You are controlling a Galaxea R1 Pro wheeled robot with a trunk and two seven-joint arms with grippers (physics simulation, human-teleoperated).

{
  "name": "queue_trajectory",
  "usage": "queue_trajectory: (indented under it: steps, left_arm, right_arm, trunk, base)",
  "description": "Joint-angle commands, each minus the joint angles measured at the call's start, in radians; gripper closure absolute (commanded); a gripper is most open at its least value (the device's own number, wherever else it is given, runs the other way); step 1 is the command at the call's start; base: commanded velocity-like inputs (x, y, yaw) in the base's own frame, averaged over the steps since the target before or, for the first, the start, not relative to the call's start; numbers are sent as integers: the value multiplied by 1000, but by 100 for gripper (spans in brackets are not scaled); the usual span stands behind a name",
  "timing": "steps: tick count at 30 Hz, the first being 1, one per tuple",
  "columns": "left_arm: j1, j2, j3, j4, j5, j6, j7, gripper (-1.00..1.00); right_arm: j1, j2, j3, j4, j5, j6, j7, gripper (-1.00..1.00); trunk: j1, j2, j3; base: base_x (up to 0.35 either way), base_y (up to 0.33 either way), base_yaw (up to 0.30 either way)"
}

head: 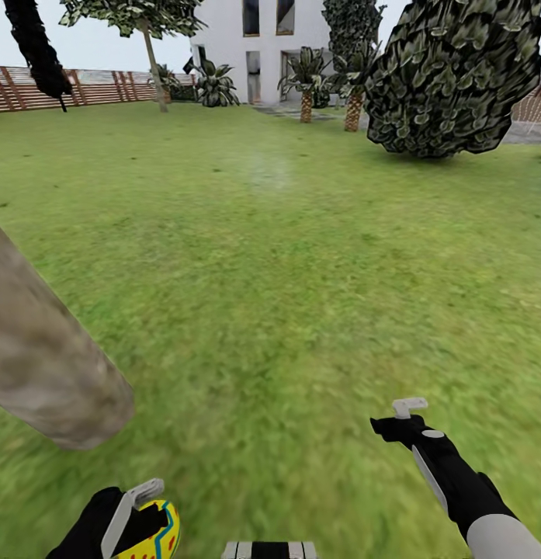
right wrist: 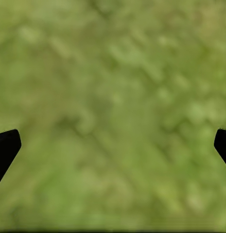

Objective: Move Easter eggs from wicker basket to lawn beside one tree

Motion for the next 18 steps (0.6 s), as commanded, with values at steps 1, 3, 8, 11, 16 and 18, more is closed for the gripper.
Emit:
queue_trajectory:
  steps: [1,3,8,11,16,18]
  left_arm:
    - [0,0,1,-1,10,4,8,100]
    - [0,-1,2,-1,10,4,8,100]
    - [0,-2,2,-1,10,4,8,100]
    - [0,-1,2,-1,10,4,8,100]
    - [0,-2,2,-1,10,4,9,100]
    - [0,-2,2,-1,10,4,9,100]
  right_arm:
    - [0,-1,2,-2,2,5,2,-100]
    - [0,1,2,-2,5,6,2,-100]
    - [0,4,2,-1,10,5,2,-100]
    - [0,4,3,0,10,5,2,-100]
    - [0,5,2,0,11,5,2,-100]
    - [0,5,3,0,11,5,2,-100]
  trunk:
    - [0,-1,-5]
    - [1,-1,-13]
    - [3,-2,-32]
    - [5,-3,-43]
    - [7,-4,-63]
    - [8,-5,-71]
  base:
    - [0,0,0]
    - [0,0,0]
    - [0,0,0]
    - [0,0,0]
    - [0,0,0]
    - [0,0,0]
